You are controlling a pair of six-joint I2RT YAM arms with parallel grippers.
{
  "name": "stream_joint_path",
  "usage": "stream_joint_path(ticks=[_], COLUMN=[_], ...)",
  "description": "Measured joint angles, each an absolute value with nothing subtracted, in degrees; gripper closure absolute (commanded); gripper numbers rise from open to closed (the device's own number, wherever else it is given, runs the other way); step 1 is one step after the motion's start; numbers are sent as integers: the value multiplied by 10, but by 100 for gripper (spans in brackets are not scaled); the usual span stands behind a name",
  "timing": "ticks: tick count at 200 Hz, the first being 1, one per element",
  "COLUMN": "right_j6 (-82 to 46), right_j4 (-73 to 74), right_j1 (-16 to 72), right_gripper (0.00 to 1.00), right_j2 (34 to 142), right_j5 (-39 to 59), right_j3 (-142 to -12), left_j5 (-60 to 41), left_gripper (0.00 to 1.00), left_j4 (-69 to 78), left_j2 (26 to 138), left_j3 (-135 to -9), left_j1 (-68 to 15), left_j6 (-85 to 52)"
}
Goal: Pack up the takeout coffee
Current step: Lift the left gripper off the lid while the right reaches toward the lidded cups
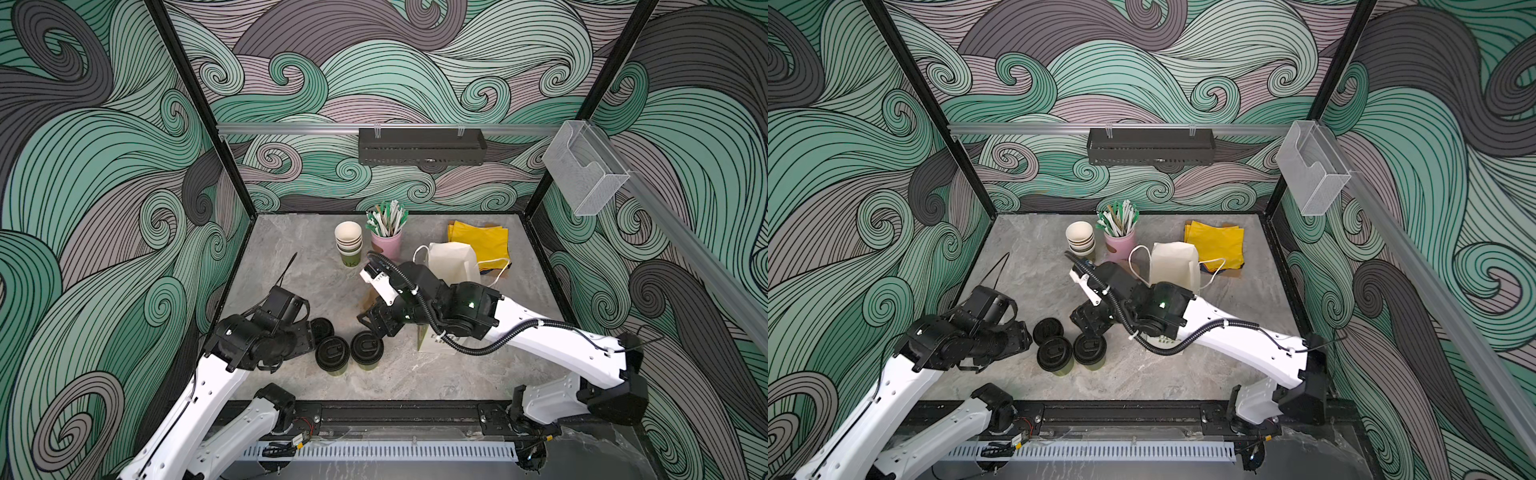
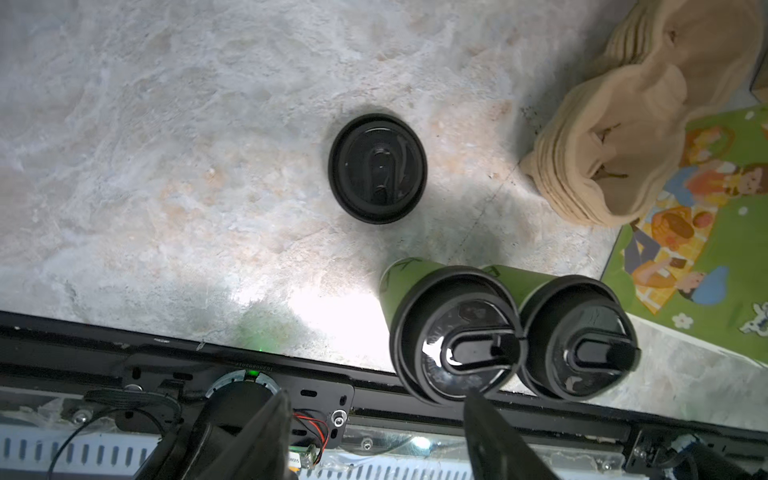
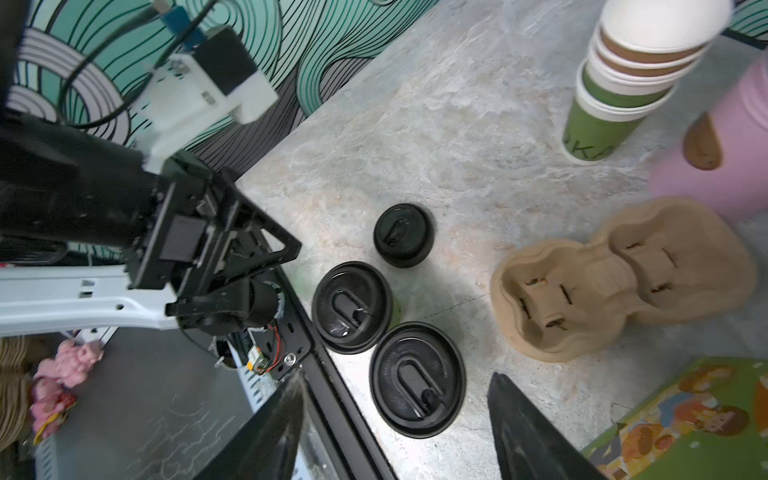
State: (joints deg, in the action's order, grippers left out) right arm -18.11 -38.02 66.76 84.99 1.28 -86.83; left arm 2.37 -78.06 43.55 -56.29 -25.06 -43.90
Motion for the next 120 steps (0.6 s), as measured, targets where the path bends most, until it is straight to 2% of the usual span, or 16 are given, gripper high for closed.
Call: stream_joint_path(ticks=[69,120], right_j6=[-198,-202], right_j4=[-482,-503], right_j1=[673,671], right_gripper=[40,47], right_j2=[1069,1117], right_j5=[93,127], right_j3=[-976,-1014], left_j5=[-69,-100], left_gripper=[40,46], left_j4=[-742,-706], left_j2=[378,373], left_j3=[-450,-430], left_j1=[-237,-236], left_j6=[-475,-485])
